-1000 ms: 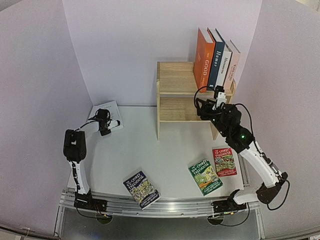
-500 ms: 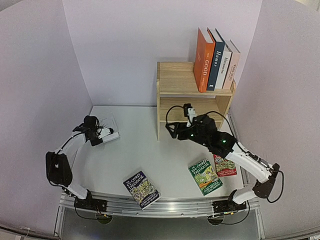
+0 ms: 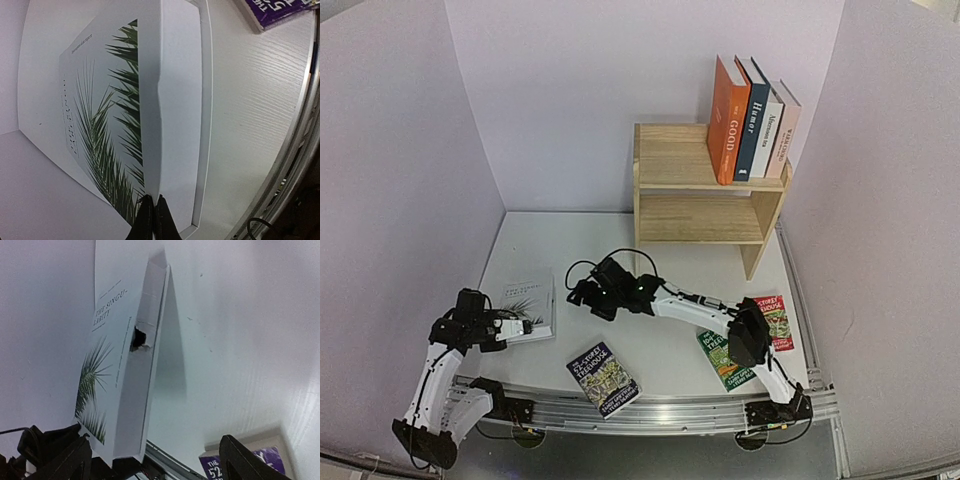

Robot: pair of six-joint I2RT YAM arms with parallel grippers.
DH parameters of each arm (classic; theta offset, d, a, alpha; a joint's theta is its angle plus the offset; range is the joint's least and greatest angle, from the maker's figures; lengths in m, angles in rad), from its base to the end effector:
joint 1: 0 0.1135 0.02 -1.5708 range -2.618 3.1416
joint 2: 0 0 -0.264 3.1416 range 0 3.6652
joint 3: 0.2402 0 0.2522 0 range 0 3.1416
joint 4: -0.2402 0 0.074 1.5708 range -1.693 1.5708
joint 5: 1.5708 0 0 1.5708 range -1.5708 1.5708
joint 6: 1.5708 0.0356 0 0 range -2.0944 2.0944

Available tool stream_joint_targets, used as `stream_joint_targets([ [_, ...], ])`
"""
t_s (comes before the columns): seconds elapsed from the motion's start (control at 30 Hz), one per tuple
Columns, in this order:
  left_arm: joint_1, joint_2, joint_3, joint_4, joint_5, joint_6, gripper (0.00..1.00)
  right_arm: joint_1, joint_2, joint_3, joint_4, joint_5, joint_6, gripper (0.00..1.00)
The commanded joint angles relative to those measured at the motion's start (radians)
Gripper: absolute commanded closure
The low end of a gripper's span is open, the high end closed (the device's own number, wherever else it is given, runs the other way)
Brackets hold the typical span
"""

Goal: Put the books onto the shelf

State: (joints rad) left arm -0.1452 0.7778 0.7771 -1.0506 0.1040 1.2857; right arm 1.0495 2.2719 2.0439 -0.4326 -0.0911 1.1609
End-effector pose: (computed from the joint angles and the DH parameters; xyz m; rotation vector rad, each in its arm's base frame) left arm 0.1293 -0.0226 0.2636 1.7575 1.9667 0.2628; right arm 0.2606 0.4603 0.2511 0.0856 2.5619 1.1730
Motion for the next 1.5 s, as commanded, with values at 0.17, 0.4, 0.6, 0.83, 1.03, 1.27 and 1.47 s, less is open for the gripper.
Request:
stream_joint_targets([
  [0.17,-0.003,-0.044,-0.038,-0.061,0.092,0.109,1.0,0.008,0.329,0.242,0.238,-0.225,0.361,0.08],
  [0.4,-0.004,-0.035,-0.058,-0.06,0.138,0.146,1.0,0.02,0.507,0.304,0.568,-0.285,0.556,0.06],
  [0.6,-0.003,-0.03,-0.065,-0.065,0.17,0.152,1.0,0.02,0.486,0.224,0.655,-0.236,0.561,0.07],
  [0.83,-0.003,0.001,-0.034,-0.07,0.167,0.13,0.9,0.018,0.544,0.314,0.688,-0.281,0.536,0.61],
  [1.03,-0.003,0.063,0.096,-0.15,0.207,-0.065,0.01,0.014,0.34,0.088,0.684,-0.355,0.255,0.87],
  [1.27,0.027,0.266,0.49,-0.24,0.359,-0.414,0.0,0.016,0.019,-0.138,0.503,-0.361,-0.256,0.94],
  [1.47,0.032,0.344,0.678,-0.304,0.523,-0.436,0.0,0.034,-0.291,-0.337,0.387,-0.26,-0.725,0.97],
])
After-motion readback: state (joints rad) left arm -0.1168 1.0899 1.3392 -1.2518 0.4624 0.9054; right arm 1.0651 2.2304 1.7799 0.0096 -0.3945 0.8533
